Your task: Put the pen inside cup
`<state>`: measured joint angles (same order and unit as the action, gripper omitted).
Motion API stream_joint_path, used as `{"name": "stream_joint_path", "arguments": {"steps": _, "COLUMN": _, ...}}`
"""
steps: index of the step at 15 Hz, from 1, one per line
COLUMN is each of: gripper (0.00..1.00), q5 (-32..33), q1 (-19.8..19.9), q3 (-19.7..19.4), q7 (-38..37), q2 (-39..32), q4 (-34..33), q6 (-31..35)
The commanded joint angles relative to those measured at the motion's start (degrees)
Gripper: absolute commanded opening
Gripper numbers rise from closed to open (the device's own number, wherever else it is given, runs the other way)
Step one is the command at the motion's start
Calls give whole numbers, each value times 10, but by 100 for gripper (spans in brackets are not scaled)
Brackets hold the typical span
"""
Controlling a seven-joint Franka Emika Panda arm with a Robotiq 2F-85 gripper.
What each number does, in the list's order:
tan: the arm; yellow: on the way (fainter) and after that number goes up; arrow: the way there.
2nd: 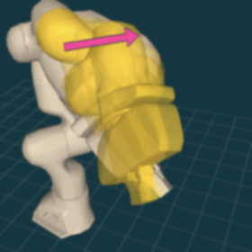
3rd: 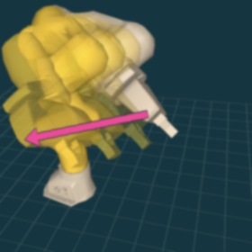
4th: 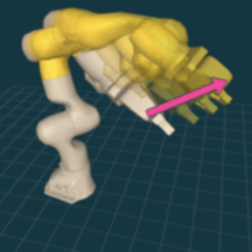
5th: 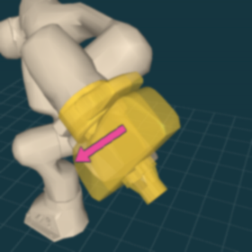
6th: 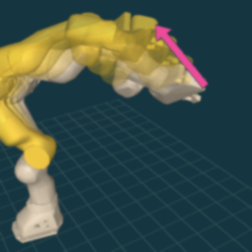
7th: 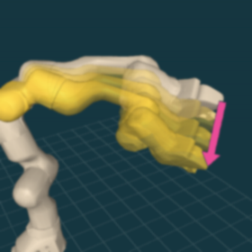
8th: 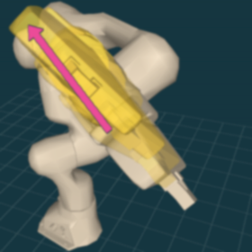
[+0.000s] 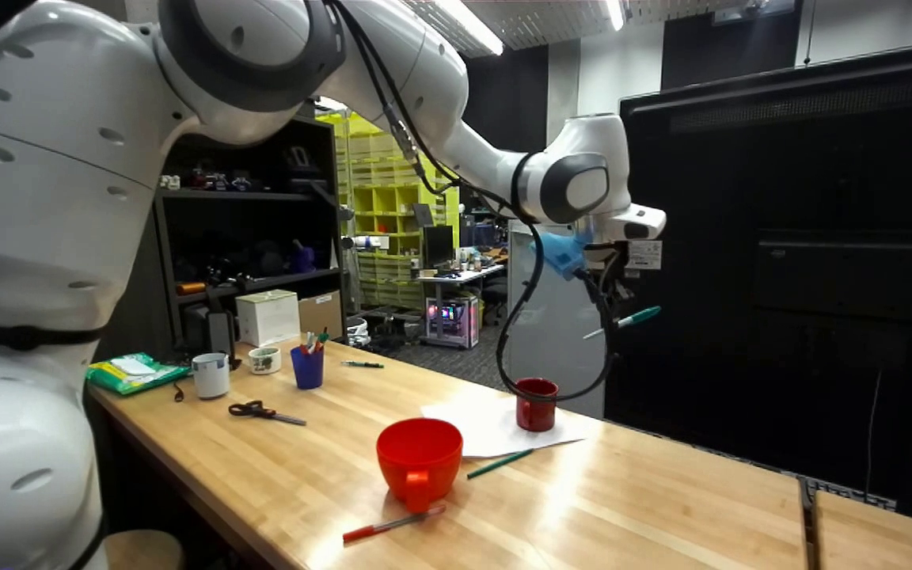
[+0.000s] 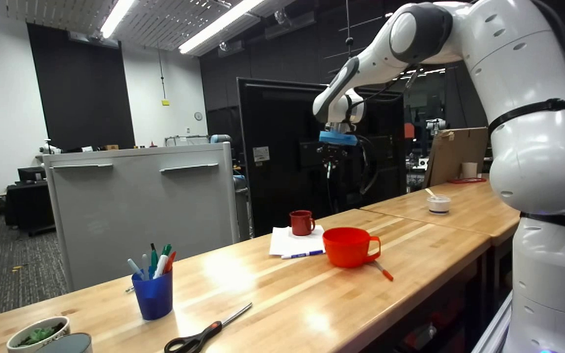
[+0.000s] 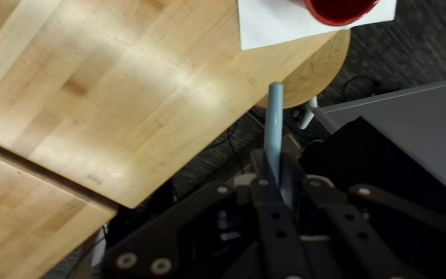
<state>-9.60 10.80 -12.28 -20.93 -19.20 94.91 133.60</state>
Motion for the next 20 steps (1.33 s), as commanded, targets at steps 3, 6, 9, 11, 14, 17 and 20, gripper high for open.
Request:
{"name": "stream_joint_path", "arguments": {"steps": 3, "gripper": 3, "q5": 47, "q1": -41, "q3": 41, "q7": 81, "q2": 63, "q4": 33, "q6": -20}}
{"name": "stream_joint_path", "arguments": {"steps": 6, "gripper": 3, "q5": 67, "q1": -62, "q3": 66, "q7": 122, "q2": 78, "q4": 42, "q6": -38}}
{"name": "stream_joint_path", "arguments": {"steps": 9, "gripper": 3, "q5": 96, "q1": -83, "q3": 86, "q7": 159, "q2": 89, "q4": 60, "q6": -50}}
{"name": "stream_joint_path", "arguments": {"steps": 11, "gripper": 3, "q5": 120, "q1": -99, "q3": 99, "q7": 180, "q2": 97, "q4": 79, "q6": -52}}
{"name": "stream_joint_path", "arguments": {"steps": 14, "gripper": 3, "q5": 158, "q1": -120, "q3": 118, "q7": 209, "q2": 106, "q4": 105, "q6": -54}}
{"name": "stream_joint_path", "arguments": {"steps": 17, "gripper": 3, "q5": 185, "q1": -138, "q3": 138, "q7": 243, "q2": 111, "q4": 126, "q6": -58}}
{"name": "stream_joint_path", "arguments": {"steps": 20, "gripper": 11, "q5": 176, "q1": -137, "q3": 140, "q7": 228, "q2": 87, "q4": 107, "q6": -53}}
